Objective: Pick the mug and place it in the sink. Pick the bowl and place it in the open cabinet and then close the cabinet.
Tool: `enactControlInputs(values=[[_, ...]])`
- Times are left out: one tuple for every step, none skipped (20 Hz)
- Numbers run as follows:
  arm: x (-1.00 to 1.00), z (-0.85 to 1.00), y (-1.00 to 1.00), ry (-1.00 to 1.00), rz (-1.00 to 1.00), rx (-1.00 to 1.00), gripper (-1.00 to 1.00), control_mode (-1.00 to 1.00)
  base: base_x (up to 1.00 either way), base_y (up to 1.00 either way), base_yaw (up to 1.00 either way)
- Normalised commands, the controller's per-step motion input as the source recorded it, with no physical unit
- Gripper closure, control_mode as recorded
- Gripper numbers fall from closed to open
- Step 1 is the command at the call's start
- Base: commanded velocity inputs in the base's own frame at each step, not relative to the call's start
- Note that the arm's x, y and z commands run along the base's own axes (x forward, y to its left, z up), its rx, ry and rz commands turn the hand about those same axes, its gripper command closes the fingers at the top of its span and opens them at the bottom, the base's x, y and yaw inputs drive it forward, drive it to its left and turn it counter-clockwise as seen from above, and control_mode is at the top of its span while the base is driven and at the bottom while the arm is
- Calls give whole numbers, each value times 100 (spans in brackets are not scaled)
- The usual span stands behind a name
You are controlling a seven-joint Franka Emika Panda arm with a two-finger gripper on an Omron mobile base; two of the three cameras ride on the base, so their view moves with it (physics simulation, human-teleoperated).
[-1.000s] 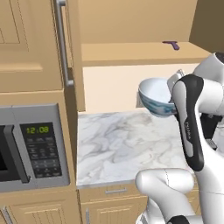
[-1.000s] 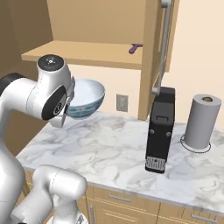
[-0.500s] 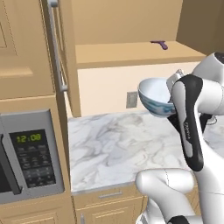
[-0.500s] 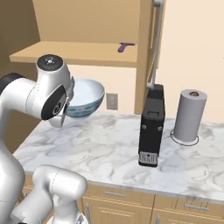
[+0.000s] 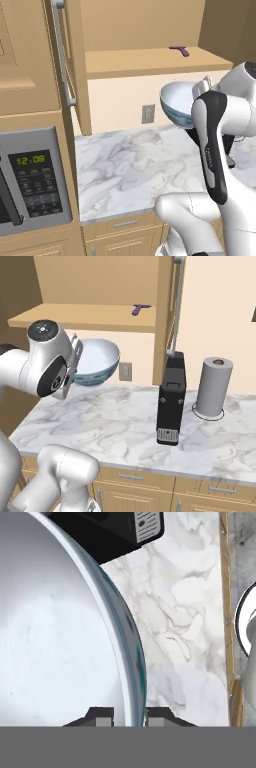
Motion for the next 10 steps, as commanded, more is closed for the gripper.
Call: enactControlInputs(values=[[-24,55,8,-30,0,0,100,-100,0,0,0],[-24,62,9,-31,0,0,100,-100,0,0,0],[-19,66,11,-30,0,0,100,-100,0,0,0],[-12,79,0,-29,0,0,100,-100,0,0,0],[-19,79,0,-29,3,0,100,-100,0,0,0],[-6,79,0,-26,4,0,100,-100,0,0,0],[-2,79,0,-25,6,0,100,-100,0,0,0],[0,71,0,-23,7,0,100,-100,0,0,0],[0,64,4,-20,9,0,100,-100,0,0,0],[0,58,8,-17,10,0,100,-100,0,0,0]])
